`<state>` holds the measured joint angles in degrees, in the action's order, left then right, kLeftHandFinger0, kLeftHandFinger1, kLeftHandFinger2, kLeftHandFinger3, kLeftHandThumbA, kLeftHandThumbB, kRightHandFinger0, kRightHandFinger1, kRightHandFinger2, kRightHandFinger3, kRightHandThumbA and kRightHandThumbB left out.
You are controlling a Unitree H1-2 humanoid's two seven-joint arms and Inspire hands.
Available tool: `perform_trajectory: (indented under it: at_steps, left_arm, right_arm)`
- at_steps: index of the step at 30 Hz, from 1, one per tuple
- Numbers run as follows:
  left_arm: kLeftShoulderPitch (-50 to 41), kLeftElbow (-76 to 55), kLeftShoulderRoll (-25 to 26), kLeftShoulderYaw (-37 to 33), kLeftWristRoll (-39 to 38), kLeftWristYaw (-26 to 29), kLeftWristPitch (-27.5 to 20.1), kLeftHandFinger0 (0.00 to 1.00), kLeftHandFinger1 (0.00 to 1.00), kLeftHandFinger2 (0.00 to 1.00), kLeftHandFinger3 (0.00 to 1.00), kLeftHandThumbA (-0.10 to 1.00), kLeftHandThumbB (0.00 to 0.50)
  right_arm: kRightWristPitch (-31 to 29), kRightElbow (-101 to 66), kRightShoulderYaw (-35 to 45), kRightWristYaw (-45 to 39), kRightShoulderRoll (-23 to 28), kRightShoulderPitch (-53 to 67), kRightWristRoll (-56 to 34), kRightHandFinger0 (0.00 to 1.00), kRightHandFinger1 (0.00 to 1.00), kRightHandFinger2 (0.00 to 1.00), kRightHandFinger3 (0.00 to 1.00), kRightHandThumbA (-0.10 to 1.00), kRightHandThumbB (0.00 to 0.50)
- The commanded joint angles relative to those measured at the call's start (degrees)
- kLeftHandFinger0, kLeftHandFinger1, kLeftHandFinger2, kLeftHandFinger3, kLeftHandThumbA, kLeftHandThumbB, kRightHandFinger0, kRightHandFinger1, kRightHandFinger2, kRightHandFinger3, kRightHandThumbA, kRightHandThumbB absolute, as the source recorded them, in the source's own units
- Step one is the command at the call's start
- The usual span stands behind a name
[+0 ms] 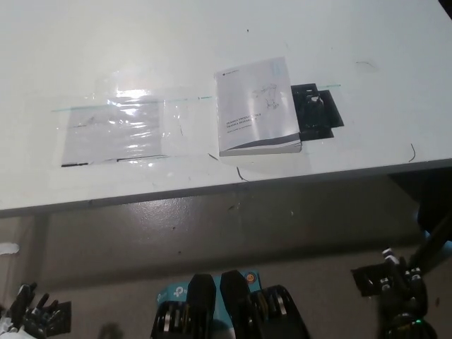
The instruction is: The robot uses its right hand to slide under the cover of the book kept in the middle of the desk and open it
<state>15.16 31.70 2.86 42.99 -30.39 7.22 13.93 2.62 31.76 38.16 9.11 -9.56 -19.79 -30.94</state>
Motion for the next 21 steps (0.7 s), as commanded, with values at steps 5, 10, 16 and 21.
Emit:
perform_trajectory:
  at_steps: [5,10,16,21]
  left_arm:
    - [0.0,-1.6,0.5,-0.6,-2.7,1.0,0.3,0.86,0.89,0.99,1.0,0.48,0.288]
    - [-0.1,-1.1,1.0,-0.8,-3.3,0.6,0.4,0.87,0.88,0.98,0.98,0.48,0.27]
    - [-0.8,-1.6,1.0,-1.2,-3.0,1.0,0.3,0.85,0.89,0.99,0.98,0.51,0.26]
    - [-0.9,-1.0,1.3,-1.2,-3.6,1.2,0.0,0.84,0.89,0.99,0.97,0.51,0.256]
  right_arm:
    - [1.0,-10.8,3.0,8.4,4.2,-5.4,-4.5,1.0,1.0,1.0,1.0,1.0,0.129]
    - [0.7,-13.3,4.0,10.5,6.0,-7.2,-5.7,1.0,1.0,1.0,1.0,1.0,0.097]
    - [2.5,-18.0,4.9,14.1,6.6,-9.1,-8.0,1.0,1.0,1.0,1.0,1.0,0.031]
    - [2.8,-22.3,3.7,16.0,7.3,-10.8,-8.0,1.0,1.0,1.0,1.0,1.0,0.016]
